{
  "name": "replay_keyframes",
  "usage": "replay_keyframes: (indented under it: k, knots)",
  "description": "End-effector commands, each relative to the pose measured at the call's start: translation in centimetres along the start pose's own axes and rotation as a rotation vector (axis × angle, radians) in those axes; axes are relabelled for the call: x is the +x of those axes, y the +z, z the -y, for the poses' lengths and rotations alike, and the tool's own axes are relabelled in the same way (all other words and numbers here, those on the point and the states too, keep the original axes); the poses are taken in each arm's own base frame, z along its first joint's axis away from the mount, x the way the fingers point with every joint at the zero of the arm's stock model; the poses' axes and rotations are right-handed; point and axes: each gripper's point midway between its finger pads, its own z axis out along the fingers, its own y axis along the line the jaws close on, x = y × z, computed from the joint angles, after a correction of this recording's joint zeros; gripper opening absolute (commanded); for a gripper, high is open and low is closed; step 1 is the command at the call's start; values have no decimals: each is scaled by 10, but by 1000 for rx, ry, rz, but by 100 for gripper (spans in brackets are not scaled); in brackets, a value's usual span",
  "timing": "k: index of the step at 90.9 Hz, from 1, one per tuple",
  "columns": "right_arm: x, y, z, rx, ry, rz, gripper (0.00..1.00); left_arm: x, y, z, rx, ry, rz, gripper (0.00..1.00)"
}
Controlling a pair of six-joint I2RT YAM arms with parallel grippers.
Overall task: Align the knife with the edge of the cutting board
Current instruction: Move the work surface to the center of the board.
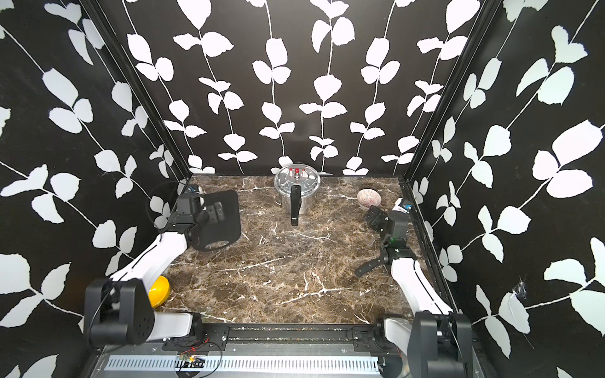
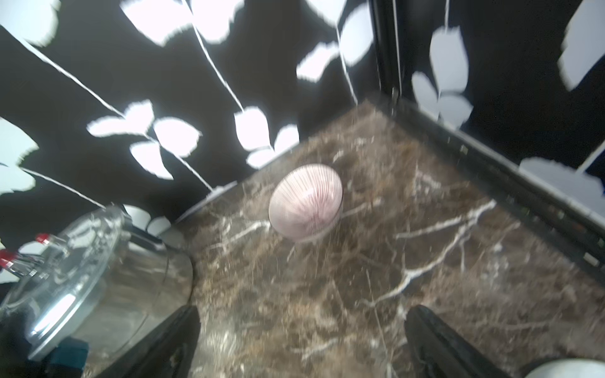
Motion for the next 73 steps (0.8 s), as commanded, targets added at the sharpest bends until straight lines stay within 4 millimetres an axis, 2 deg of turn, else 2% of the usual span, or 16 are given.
replay_keyframes:
  k: [1, 15, 32, 39, 56, 68, 73]
  knots:
    - [16, 0, -23, -23, -24, -99, 99, 40, 6, 10, 67, -88, -169, 98]
    - [29, 0, -49, -69, -51, -157, 99, 76, 13, 18, 94, -159, -318, 98]
    - [52, 0, -76, -86, -164, -242, 100, 116, 22, 19, 81, -198, -434, 99]
    - [61, 0, -84, -94, -200, -280, 99, 125, 26, 22, 84, -198, -466, 98]
    - [78, -7, -102, -130, -247, -309, 99, 128, 38, 25, 82, -182, -487, 98]
    - [87, -10, -99, -123, -244, -325, 99, 141, 40, 32, 93, -193, -549, 98]
    - [88, -12, -98, -121, -245, -324, 100, 148, 37, 42, 109, -169, -564, 98]
